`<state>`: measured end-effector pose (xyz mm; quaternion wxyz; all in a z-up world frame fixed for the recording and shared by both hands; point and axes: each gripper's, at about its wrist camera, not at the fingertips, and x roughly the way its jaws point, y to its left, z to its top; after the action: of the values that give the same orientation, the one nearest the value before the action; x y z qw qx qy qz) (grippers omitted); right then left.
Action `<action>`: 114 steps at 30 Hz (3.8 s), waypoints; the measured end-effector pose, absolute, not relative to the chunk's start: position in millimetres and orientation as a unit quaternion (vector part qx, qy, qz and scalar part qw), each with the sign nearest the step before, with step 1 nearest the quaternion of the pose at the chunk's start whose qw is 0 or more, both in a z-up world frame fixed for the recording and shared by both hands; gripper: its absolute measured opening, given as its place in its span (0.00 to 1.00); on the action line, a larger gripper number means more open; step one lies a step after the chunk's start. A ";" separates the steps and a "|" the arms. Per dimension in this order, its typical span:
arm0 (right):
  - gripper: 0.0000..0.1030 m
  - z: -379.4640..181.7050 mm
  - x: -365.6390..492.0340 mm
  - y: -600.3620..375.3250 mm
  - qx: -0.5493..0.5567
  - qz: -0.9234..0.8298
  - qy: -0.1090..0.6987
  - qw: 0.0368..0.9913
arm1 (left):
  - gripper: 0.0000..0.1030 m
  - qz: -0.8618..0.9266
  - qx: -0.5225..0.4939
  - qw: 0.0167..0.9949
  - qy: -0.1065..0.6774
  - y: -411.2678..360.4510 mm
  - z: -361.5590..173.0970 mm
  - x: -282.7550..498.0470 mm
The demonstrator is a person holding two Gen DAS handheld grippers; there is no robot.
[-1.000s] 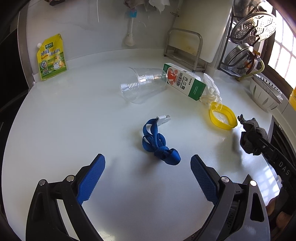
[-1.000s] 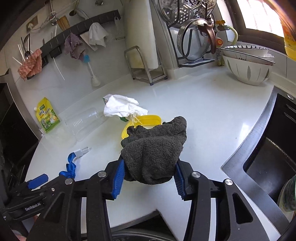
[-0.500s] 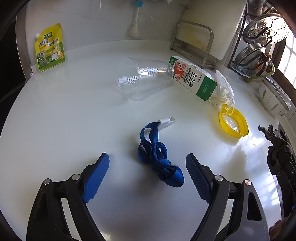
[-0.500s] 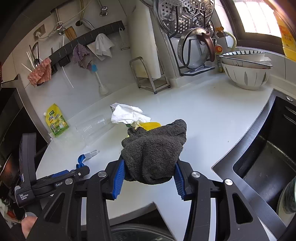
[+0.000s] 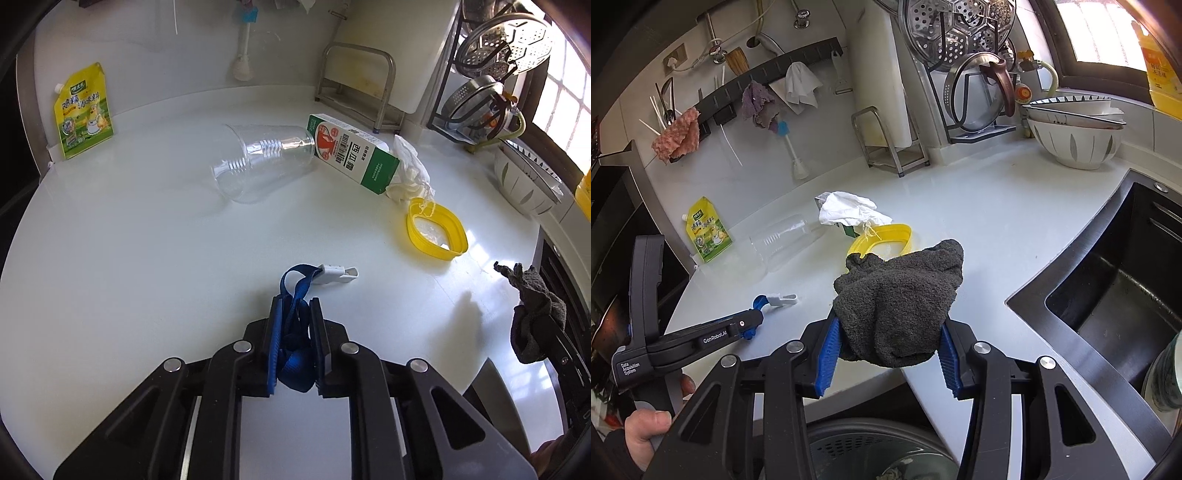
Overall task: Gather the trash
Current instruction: 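Carry the strap and cloth over the basket and open both tools, then move both tools back to the clear cup and yellow lid on the countertop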
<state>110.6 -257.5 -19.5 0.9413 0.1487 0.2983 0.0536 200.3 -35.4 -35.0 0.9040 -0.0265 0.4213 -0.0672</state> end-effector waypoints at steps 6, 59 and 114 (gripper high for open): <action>0.43 -14.5 79.0 -256.1 0.156 0.052 0.301 0.939 | 0.14 -0.079 -0.011 0.909 0.409 -31.6 -19.3 161.5; 0.45 -87.6 -74.7 -217.5 0.144 0.065 0.370 0.915 | 0.15 -0.121 0.047 0.895 0.426 -42.8 -75.7 -13.7; 0.68 -74.2 -78.4 -212.3 0.152 0.073 0.349 0.922 | 0.69 -0.091 0.011 0.906 0.414 -12.4 -62.6 -15.0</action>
<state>-78.4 -212.3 -74.2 0.9221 0.1516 0.3485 0.0734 -15.0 -12.4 -62.6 0.9059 0.0110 0.4135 -0.0910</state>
